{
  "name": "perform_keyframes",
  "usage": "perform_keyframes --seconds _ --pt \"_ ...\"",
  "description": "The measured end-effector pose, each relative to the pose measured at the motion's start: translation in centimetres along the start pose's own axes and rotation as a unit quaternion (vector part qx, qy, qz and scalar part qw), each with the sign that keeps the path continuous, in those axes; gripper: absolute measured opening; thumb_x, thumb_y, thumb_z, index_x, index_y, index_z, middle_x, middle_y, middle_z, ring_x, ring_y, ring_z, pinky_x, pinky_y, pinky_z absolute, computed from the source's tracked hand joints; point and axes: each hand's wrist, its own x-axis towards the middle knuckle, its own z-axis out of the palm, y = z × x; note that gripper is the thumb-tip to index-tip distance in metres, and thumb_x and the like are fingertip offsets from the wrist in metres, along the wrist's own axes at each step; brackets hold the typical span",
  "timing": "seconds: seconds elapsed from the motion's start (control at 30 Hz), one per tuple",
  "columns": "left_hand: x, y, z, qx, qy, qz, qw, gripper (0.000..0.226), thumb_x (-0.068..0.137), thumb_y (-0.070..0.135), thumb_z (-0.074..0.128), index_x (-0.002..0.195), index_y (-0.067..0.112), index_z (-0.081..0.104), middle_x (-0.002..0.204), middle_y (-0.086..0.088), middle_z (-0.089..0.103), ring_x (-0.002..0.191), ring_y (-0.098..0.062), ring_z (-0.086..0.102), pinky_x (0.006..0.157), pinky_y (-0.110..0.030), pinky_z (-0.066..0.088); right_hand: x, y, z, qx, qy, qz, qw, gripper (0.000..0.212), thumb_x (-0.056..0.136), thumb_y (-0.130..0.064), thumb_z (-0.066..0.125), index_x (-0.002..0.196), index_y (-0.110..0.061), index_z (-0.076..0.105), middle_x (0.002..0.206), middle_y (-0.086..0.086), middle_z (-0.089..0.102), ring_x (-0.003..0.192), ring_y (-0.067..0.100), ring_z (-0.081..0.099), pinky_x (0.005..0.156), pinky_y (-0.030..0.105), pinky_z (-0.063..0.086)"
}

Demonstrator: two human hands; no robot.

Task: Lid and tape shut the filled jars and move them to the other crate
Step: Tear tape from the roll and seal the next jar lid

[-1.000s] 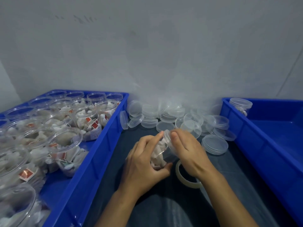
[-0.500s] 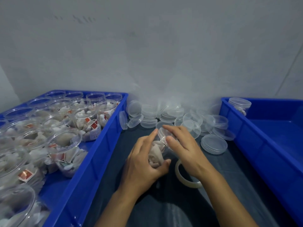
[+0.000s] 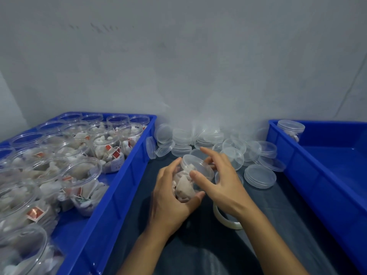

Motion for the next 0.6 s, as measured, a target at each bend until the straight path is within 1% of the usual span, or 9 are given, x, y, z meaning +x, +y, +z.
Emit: perform_keyframes --seconds 0.1,0.17,0.23,0.27,0.33,0.4,0.47,0.53,0.6 --pt "0.0 0.0 0.2 -0.014 0.004 -0.016 1.0 0.096 0.072 0.055 0.091 0.152 0.057 0.037 0.141 0.028 0.052 0.13 0.008 0.053 0.089 -0.008 0.051 0.3 0.1 -1.2 0.033 0.008 0.021 0.999 0.057 0.092 -0.071 0.047 0.139 -0.042 0.058 0.122 -0.02 0.056 0.119 -0.002 0.054 0.102 0.025 0.043" --pt "0.2 0.0 0.1 -0.005 0.012 -0.029 0.999 0.095 0.072 0.056 0.087 0.153 0.055 0.037 0.144 0.026 0.055 0.13 0.006 0.056 0.095 -0.019 0.055 0.6 0.3 -2.2 0.016 0.045 0.04 0.998 0.037 0.101 -0.059 0.047 0.114 -0.032 0.068 0.111 -0.015 0.062 0.108 0.0 0.057 0.096 0.029 0.044" --pt "0.3 0.1 -0.1 0.01 0.016 -0.039 0.999 0.094 0.072 0.06 0.083 0.153 0.055 0.037 0.142 0.028 0.059 0.125 0.007 0.06 0.097 -0.03 0.058 0.3 0.7 -3.0 -0.077 0.055 0.049 0.994 0.03 0.104 -0.043 0.053 0.085 -0.023 0.064 0.086 -0.009 0.062 0.084 0.009 0.057 0.08 0.035 0.045" --pt "0.4 0.1 -0.1 0.013 0.013 -0.042 0.999 0.093 0.072 0.061 0.082 0.153 0.055 0.037 0.139 0.03 0.06 0.121 0.007 0.062 0.096 -0.033 0.059 0.0 0.9 -3.1 -0.125 0.032 0.057 0.99 0.032 0.104 -0.04 0.055 0.078 -0.021 0.06 0.076 -0.007 0.06 0.077 0.013 0.056 0.074 0.039 0.045" --pt "0.4 0.3 -0.1 0.009 0.007 -0.048 0.999 0.092 0.071 0.063 0.082 0.152 0.057 0.038 0.135 0.034 0.061 0.116 0.008 0.064 0.093 -0.035 0.06 -1.2 1.0 -3.0 -0.227 -0.051 0.081 0.969 0.04 0.101 -0.048 0.054 0.072 -0.02 0.055 0.069 -0.006 0.057 0.074 0.02 0.056 0.069 0.041 0.045" --pt "0.3 0.3 -0.1 0.002 0.003 -0.052 0.999 0.089 0.072 0.062 0.082 0.15 0.057 0.039 0.134 0.037 0.06 0.113 0.009 0.065 0.091 -0.032 0.06 -2.5 1.3 -2.4 -0.331 -0.112 0.086 0.933 0.046 0.091 -0.065 0.053 0.073 -0.023 0.054 0.072 -0.007 0.06 0.077 0.02 0.059 0.067 0.036 0.042" --pt "0.3 0.2 -0.1 -0.008 0.009 -0.051 0.999 0.084 0.074 0.06 0.082 0.147 0.055 0.042 0.134 0.04 0.059 0.113 0.012 0.064 0.087 -0.02 0.057 -3.7 1.6 -1.7 -0.372 -0.129 0.076 0.916 0.047 0.082 -0.073 0.054 0.077 -0.026 0.052 0.079 -0.008 0.062 0.083 0.019 0.059 0.07 0.033 0.038" --pt "0.3 0.3 -0.1 -0.036 0.022 -0.056 0.998 0.077 0.077 0.054 0.082 0.144 0.053 0.044 0.132 0.044 0.056 0.113 0.017 0.061 0.08 -0.006 0.051 -4.3 1.8 -1.3 -0.372 -0.125 0.08 0.916 0.045 0.08 -0.071 0.056 0.08 -0.027 0.048 0.087 -0.009 0.061 0.089 0.021 0.058 0.071 0.034 0.039" --pt "0.3 0.4 -0.2 -0.053 0.032 -0.063 0.996 0.077 0.077 0.052 0.081 0.144 0.052 0.043 0.13 0.049 0.054 0.114 0.02 0.058 0.079 0.001 0.046 -4.4 2.0 -1.0 -0.362 -0.124 0.095 0.919 0.038 0.082 -0.061 0.056 0.078 -0.023 0.05 0.088 -0.008 0.062 0.091 0.021 0.057 0.072 0.035 0.043"
